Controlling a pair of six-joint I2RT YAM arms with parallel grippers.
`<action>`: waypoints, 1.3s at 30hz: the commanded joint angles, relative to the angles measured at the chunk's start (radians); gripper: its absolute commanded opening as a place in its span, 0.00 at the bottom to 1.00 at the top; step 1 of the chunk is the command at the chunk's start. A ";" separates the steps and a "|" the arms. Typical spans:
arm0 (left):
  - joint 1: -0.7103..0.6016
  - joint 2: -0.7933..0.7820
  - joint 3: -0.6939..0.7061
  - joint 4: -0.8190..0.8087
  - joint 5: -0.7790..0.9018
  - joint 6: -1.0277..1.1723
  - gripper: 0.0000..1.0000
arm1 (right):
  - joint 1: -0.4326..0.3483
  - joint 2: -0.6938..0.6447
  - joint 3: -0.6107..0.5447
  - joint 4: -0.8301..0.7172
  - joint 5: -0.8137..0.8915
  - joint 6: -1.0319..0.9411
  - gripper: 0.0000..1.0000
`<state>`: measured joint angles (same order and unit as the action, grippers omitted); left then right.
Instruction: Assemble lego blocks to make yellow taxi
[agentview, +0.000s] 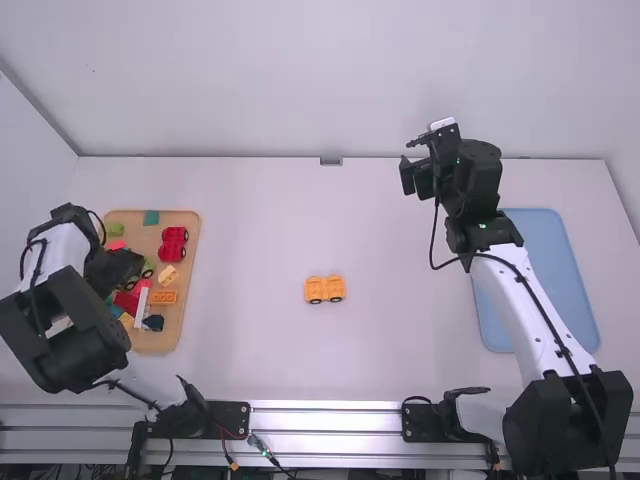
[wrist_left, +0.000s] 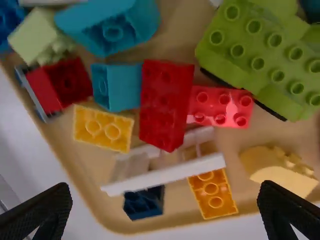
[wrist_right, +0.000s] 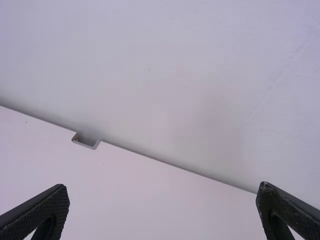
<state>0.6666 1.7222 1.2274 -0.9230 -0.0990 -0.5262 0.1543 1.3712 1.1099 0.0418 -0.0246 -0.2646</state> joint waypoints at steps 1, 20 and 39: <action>0.015 0.004 -0.004 -0.005 -0.020 0.331 0.99 | -0.004 0.003 0.040 0.006 -0.004 0.005 0.99; -0.006 0.004 -0.101 0.061 -0.058 1.490 0.99 | -0.002 0.003 0.040 0.026 -0.004 0.006 0.99; 0.097 0.004 -0.122 0.016 0.058 1.660 0.57 | -0.003 0.003 0.040 0.078 -0.001 0.006 0.99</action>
<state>0.7540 1.7222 1.1187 -0.9031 -0.0555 1.1152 0.1539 1.3716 1.1099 0.1150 -0.0250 -0.2642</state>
